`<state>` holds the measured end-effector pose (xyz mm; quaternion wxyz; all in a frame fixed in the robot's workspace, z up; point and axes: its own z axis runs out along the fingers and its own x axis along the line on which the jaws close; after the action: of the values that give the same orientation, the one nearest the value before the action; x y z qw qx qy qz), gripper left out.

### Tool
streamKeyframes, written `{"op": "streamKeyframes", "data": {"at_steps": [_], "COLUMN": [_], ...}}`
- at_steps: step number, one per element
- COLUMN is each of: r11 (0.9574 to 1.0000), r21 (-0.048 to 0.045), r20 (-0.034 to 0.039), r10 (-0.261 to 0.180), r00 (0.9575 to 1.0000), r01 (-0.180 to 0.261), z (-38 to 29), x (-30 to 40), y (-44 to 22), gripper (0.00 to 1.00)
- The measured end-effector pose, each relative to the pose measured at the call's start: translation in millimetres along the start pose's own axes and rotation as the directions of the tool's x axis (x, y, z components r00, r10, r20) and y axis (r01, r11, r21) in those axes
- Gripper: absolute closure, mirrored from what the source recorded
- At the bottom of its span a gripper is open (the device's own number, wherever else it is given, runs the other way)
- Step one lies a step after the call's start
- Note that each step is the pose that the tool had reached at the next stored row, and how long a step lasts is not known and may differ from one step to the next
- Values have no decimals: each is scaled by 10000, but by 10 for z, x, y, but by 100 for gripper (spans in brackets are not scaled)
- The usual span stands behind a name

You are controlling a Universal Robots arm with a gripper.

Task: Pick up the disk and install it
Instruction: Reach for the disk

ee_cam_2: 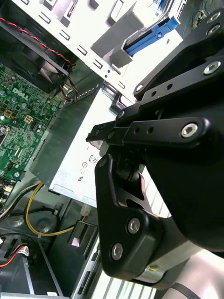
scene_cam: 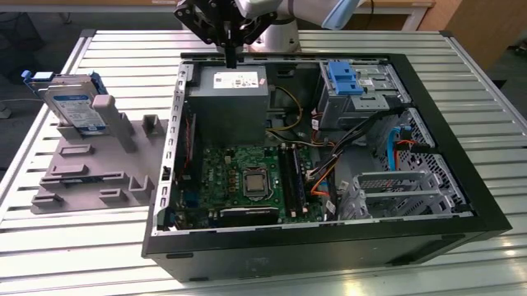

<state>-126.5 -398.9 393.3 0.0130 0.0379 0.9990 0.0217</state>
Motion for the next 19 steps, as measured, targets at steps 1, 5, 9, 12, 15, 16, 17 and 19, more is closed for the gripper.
{"op": "streamKeyframes", "data": {"at_steps": [1,5,9,12,15,16,17,19], "r11": [10000,10000,10000,10000,10000,10000,10000,10000], "r21": [0,0,0,-1,0,0,0,-1], "r20": [0,0,1,0,0,0,1,1], "r10": [0,0,0,0,0,1,1,1], "r00": [10000,10000,10000,10000,10000,10000,10000,10000], "r01": [0,0,0,0,0,-1,-1,-1], "z": [0,0,-1,-1,-1,-1,-1,-2], "x": [1,22,49,62,65,67,69,74], "y": [0,-2,-4,-5,-5,-5,-5,-6], "gripper": [89,89,89,89,89,89,89,89]}}
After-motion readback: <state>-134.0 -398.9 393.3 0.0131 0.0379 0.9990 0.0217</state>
